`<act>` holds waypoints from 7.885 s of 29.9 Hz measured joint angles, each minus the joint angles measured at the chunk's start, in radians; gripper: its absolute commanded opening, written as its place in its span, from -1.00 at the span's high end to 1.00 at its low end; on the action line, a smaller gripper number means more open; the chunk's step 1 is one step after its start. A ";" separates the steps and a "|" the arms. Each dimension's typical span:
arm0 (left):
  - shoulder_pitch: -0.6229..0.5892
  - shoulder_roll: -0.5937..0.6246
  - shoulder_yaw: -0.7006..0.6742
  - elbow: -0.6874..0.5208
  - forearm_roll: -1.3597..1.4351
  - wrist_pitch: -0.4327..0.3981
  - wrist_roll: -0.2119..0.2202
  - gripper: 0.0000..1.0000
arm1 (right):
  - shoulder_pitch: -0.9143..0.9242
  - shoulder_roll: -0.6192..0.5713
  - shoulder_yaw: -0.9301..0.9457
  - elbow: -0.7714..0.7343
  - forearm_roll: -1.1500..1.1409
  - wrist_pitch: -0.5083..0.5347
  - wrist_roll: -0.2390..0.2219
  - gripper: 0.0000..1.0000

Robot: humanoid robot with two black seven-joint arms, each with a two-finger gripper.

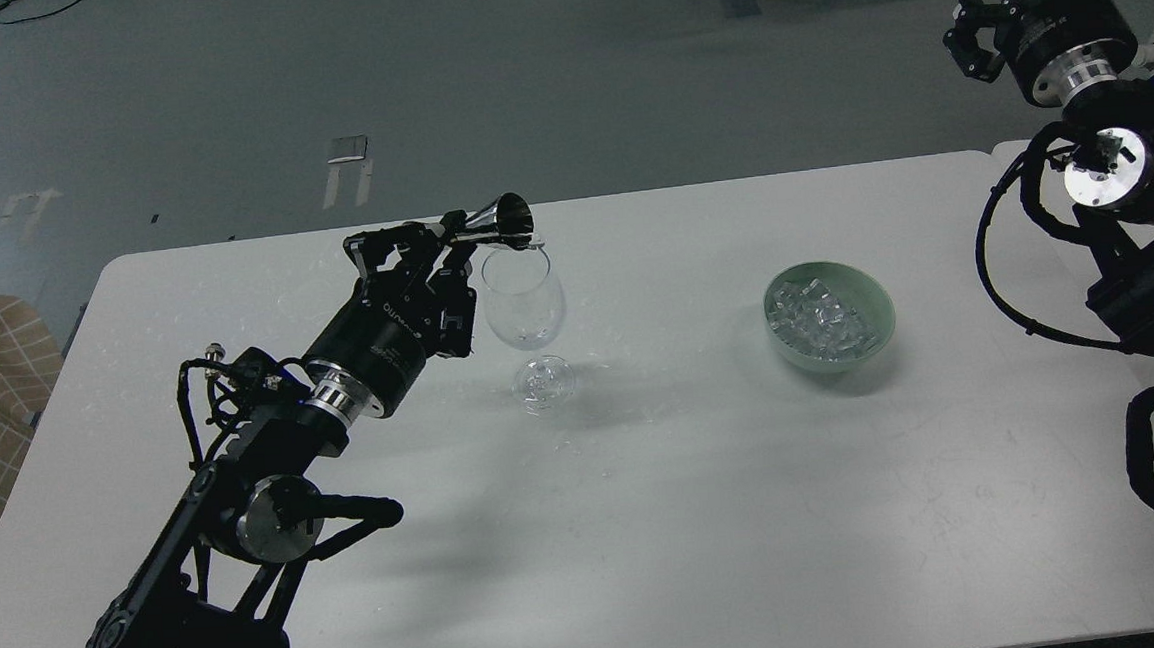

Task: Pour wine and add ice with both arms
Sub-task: 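Tilt the jigger over the wine glass to pour, then bring the jigger back toward its starting spot with the left gripper, then lower the jigger onto the table and open the left gripper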

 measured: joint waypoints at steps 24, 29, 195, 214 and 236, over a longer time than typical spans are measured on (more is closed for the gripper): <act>-0.052 0.018 0.003 0.048 0.113 -0.009 -0.011 1.00 | -0.001 -0.010 -0.001 0.006 0.000 0.002 0.000 -1.00; -0.053 0.025 0.005 0.052 0.122 -0.009 -0.013 1.00 | -0.001 -0.012 0.000 0.006 0.000 0.002 0.000 -1.00; -0.317 0.012 -0.411 1.150 -0.875 -0.404 -0.065 0.07 | -0.052 -0.128 -0.134 0.112 -0.015 -0.066 -0.017 -1.00; -0.323 0.021 -0.409 1.147 -0.872 -0.399 -0.056 -0.26 | -0.054 -0.130 -0.132 0.112 -0.015 -0.066 -0.017 -1.00; -0.370 0.104 -0.404 0.977 -0.848 -0.330 -0.071 -0.92 | -0.046 -0.130 -0.130 0.134 -0.014 -0.047 -0.013 -1.00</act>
